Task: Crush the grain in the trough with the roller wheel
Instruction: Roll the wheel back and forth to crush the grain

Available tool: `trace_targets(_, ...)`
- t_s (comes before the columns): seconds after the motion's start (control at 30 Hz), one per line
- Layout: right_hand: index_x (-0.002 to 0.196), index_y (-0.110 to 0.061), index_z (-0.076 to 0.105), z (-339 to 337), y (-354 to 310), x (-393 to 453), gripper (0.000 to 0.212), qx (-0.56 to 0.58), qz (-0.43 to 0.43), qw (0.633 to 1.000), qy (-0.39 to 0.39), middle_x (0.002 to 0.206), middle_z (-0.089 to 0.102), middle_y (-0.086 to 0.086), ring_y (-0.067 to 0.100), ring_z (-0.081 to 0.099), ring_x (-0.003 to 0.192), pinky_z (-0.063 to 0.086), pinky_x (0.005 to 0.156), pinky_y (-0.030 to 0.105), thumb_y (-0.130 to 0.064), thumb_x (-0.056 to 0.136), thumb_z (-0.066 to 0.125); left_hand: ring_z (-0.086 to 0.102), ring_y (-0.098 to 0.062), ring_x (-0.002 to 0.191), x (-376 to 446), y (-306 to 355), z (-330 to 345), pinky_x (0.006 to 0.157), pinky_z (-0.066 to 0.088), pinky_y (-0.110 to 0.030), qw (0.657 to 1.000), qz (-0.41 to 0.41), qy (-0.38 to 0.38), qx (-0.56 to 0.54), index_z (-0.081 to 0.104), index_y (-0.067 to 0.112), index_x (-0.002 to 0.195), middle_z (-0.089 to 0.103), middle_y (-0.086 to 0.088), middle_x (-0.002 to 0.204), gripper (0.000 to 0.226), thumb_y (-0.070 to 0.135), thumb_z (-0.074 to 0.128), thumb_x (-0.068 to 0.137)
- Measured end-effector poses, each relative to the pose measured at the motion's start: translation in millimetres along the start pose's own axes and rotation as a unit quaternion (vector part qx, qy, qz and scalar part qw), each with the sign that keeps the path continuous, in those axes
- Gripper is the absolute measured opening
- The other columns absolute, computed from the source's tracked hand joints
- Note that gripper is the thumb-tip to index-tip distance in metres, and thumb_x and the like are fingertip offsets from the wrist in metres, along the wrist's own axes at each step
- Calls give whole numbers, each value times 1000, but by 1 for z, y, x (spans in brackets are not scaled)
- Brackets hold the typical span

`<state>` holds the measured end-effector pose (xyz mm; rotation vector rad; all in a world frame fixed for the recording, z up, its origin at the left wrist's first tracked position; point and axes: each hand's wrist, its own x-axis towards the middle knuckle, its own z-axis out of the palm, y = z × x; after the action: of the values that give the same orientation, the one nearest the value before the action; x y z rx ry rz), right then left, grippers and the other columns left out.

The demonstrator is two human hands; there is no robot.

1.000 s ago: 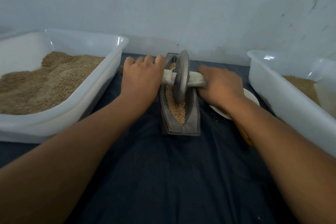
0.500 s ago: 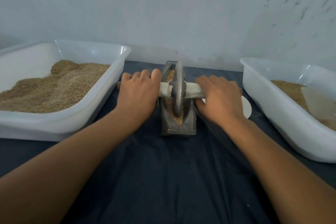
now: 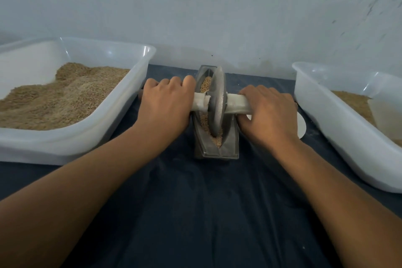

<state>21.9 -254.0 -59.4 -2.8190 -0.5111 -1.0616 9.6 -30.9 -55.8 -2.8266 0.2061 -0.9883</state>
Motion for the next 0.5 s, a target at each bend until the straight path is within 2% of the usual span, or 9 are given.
trace_targets(0.23, 98, -18, 57, 18, 7, 14, 18, -20, 8, 1000, -17, 85, 59, 0, 31, 54, 76, 27, 66, 37, -32, 87, 61, 43, -20, 70, 27, 0, 13, 70, 30, -37, 1000, 2, -23, 6, 35, 20, 95, 52, 1, 84, 33, 14, 66, 84)
trace_targets(0.4, 96, -19, 56, 30, 10, 30, 19, -45, -6, 999, -6, 83, 60, 0, 29, 55, 73, 27, 65, 36, -36, 88, 62, 54, -25, 74, 37, -5, 25, 70, 27, -38, 1000, -2, -18, -10, 33, 22, 94, 44, 1, 81, 31, 14, 62, 86)
trace_targets(0.5, 96, -19, 55, 39, 15, 38, 21, -48, -3, 999, -13, 82, 60, 1, 29, 55, 71, 28, 64, 36, -36, 88, 64, 50, -25, 70, 43, -6, 30, 70, 26, -38, 1000, -1, -3, -7, 33, 21, 93, 53, -2, 84, 30, 12, 61, 87)
